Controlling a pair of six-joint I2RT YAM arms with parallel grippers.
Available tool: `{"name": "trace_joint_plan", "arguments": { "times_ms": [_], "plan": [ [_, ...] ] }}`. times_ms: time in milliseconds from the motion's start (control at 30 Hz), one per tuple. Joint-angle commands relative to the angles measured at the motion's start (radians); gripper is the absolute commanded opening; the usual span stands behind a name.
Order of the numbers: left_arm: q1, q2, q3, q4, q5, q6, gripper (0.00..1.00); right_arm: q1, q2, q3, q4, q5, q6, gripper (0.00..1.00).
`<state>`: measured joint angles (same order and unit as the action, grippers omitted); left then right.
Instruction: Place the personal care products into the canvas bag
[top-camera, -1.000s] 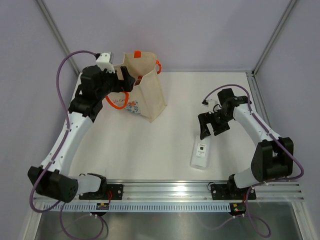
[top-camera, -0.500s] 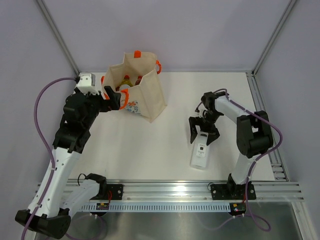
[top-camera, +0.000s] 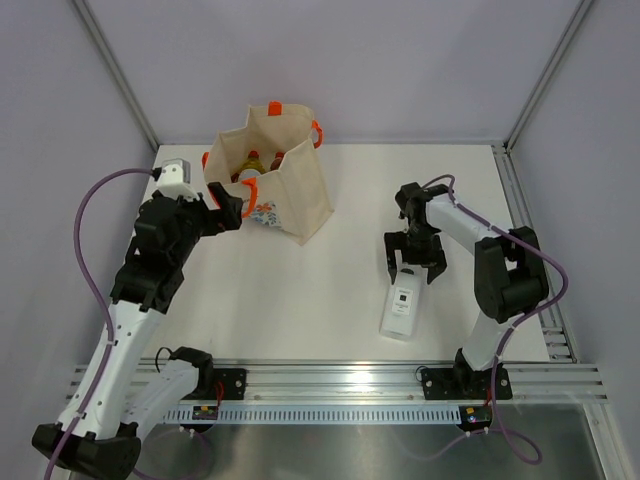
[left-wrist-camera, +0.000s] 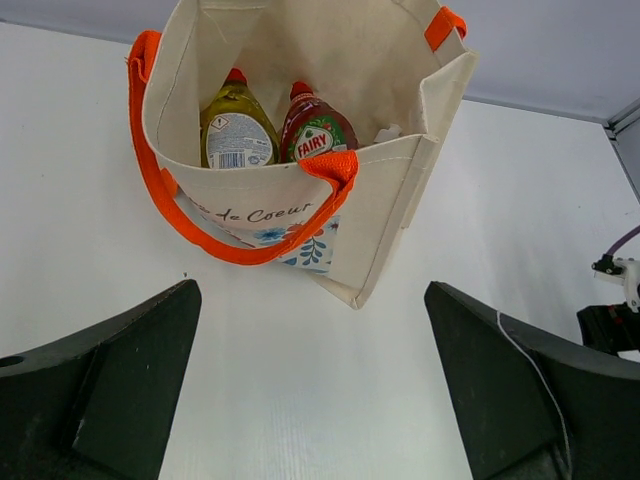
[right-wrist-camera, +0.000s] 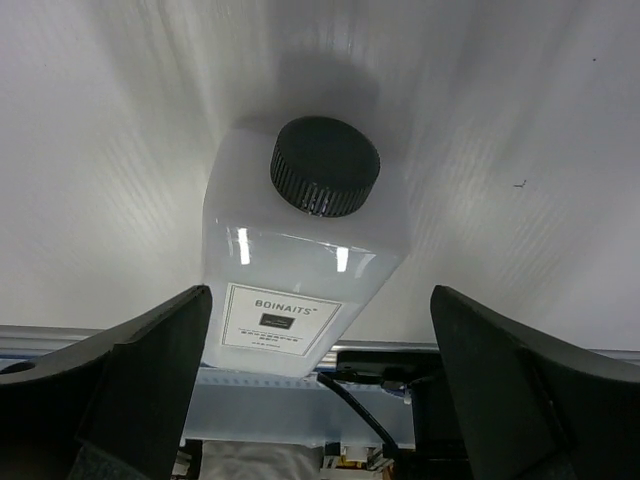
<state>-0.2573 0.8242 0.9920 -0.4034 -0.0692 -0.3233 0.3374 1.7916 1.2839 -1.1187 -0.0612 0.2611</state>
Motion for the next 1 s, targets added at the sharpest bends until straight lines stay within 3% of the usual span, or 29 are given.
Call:
{"name": "trace_joint_plan", "arguments": {
  "times_ms": [0, 233, 400, 533, 567, 667, 700, 800, 900, 967],
  "plan": [
    [-0.005, -0.011, -0.018, 0.077, -0.029, -0.031, 0.99, 0.003, -0.012, -0.056, 0.028, -0.023, 0.047, 0.99],
    [-0.007, -0.025, -0.029, 0.052, -0.032, -0.028, 0.99, 0.008, 0.135, -0.023, 0.109, -0.133, 0.089, 0.99],
    [-0.007, -0.05, -0.076, 0.074, -0.03, -0.059, 0.99, 0.009, 0.213, 0.005, 0.103, -0.12, 0.099, 1.0],
    [-0.008, -0.06, -0.09, 0.077, -0.034, -0.08, 0.99, 0.006, 0.177, 0.017, 0.155, -0.098, 0.093, 0.78],
    [-0.008, -0.059, -0.092, 0.077, -0.034, -0.082, 0.99, 0.005, 0.166, 0.018, 0.164, -0.103, 0.09, 0.55],
    [-0.01, -0.06, -0.102, 0.08, -0.032, -0.091, 0.99, -0.006, 0.132, 0.028, 0.217, -0.118, 0.09, 0.19],
    [-0.01, -0.063, -0.105, 0.083, -0.032, -0.092, 0.99, -0.024, 0.121, 0.032, 0.23, -0.14, 0.096, 0.0],
    [-0.01, -0.062, -0.11, 0.081, -0.029, -0.095, 0.99, -0.117, 0.126, 0.071, 0.283, -0.273, 0.077, 0.0],
    [-0.01, -0.065, -0.11, 0.08, -0.03, -0.094, 0.99, -0.237, 0.158, 0.136, 0.286, -0.697, -0.029, 0.0],
    [-0.01, -0.063, -0.113, 0.081, -0.03, -0.094, 0.99, -0.284, 0.166, 0.152, 0.307, -0.822, -0.045, 0.0]
  ]
}}
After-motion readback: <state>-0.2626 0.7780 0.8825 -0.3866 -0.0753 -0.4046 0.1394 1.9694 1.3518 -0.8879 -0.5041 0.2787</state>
